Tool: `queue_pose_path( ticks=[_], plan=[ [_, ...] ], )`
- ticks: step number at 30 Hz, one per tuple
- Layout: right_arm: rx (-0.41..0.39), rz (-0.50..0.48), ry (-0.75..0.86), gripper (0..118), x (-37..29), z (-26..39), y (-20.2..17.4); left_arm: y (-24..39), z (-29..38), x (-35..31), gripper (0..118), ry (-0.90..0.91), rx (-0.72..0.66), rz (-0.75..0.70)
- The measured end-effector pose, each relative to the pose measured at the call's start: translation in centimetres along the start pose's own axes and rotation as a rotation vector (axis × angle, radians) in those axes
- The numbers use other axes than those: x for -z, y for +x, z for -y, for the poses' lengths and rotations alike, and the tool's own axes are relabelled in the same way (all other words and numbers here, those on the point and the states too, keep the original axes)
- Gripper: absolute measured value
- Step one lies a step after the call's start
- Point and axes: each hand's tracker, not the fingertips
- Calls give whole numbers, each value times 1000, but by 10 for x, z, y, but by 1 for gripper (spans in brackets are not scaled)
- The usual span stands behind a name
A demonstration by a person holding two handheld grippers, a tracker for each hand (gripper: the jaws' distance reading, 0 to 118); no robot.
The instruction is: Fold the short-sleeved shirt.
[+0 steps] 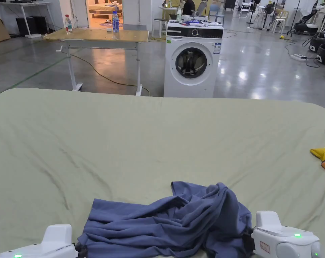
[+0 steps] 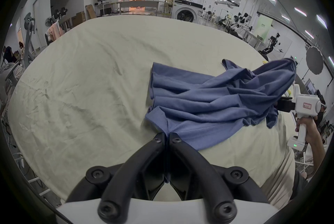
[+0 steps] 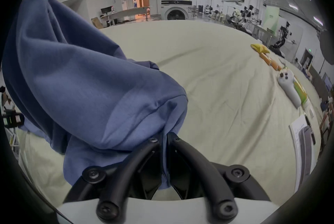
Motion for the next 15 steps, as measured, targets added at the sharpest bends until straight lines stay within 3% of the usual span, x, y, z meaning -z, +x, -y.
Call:
queue_pose_path(
  ticks=[5,15],
  plan=[
    [38,23,124,3,-31,-13,10,0,-21,-17,0,123,16,-1],
    [-3,122,368,3,-110,-79,32,-11,-113,-65,0,363,95,-50]
  ],
)
